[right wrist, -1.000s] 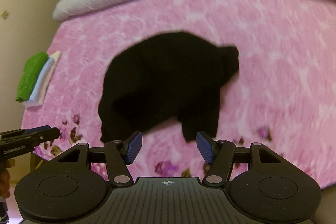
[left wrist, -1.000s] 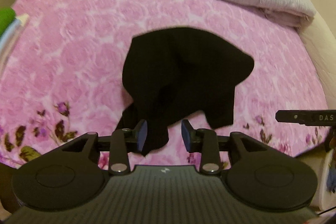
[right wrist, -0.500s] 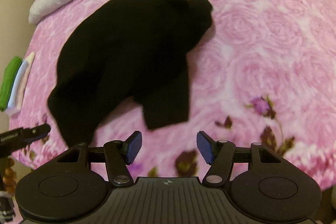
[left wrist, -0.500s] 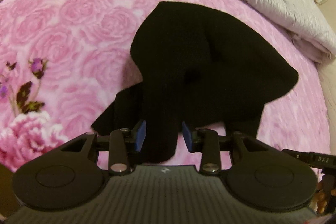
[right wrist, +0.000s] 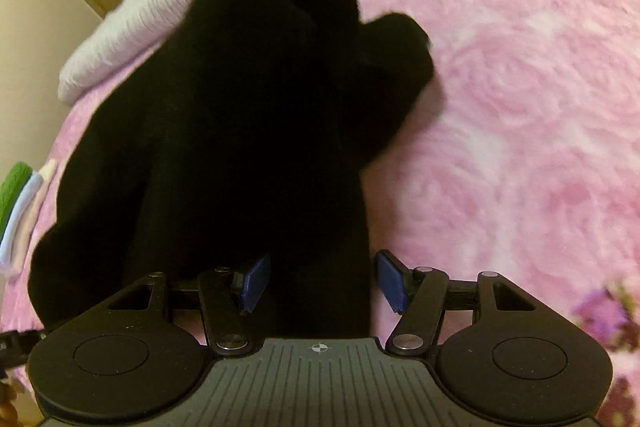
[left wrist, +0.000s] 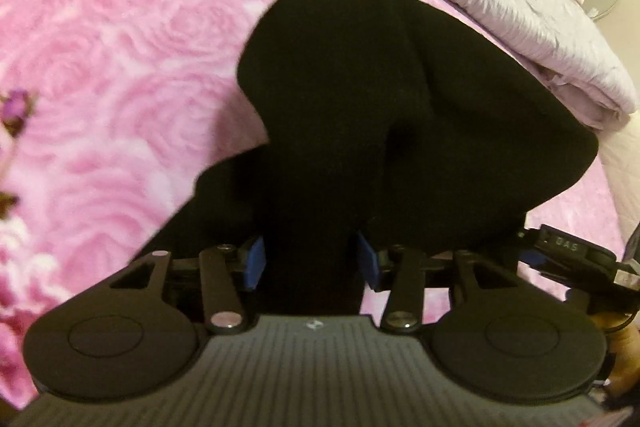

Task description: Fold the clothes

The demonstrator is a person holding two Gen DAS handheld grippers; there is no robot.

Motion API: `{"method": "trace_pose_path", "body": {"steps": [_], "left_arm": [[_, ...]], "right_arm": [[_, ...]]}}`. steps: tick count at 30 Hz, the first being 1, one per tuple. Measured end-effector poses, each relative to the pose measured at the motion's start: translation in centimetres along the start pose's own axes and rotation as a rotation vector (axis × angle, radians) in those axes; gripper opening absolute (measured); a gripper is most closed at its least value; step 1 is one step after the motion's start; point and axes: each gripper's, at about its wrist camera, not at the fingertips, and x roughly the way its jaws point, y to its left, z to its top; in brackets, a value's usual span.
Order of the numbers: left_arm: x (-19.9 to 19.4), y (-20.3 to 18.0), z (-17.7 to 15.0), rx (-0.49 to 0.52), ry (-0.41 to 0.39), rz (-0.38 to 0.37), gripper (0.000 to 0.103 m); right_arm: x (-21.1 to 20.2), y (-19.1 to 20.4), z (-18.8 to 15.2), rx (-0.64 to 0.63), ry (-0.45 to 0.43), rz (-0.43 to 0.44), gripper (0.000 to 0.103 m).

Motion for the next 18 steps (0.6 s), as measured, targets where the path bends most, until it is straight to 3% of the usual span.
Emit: {"method": "trace_pose_path", "body": {"steps": [1, 2, 3, 4, 8, 11, 18], "left_arm": [[0.2, 0.2, 0.0, -0.002, 0.000, 0.007, 0.040], [0.0, 0.3, 0.1, -0.006, -0.006, 0.003, 0.029], [-0.5, 0.5, 0.2, -0.013, -0.017, -0.010, 0.009], [-1.0, 0.7, 0.4, -0.020, -0.027, -0.023, 0.005], [-3.4, 1.0, 1.0, -0.028, -0.077, -0.068, 0.002], [-8.2, -0.2, 2.6, 0.007, -0.215, -0.060, 0.002], [-19.8, -4.7, 9.1, 0.114, -0.460, -0.111, 0.002]], "right_arm": [[0.1, 0.2, 0.0, -0.001, -0.001, 0.010, 0.061], [0.0, 0.3, 0.1, 0.001, 0.005, 0.029, 0.053], [-0.1, 0.3, 0.2, 0.010, 0.014, 0.057, 0.034], [-0.3, 0.2, 0.4, 0.033, 0.031, 0.089, 0.010], [-3.8, 0.5, 1.3, 0.082, 0.010, 0.204, 0.007], [-8.1, 1.2, 2.5, 0.097, -0.044, 0.293, 0.004], [-22.6, 4.6, 10.1, 0.026, -0.302, 0.469, 0.004]]}}
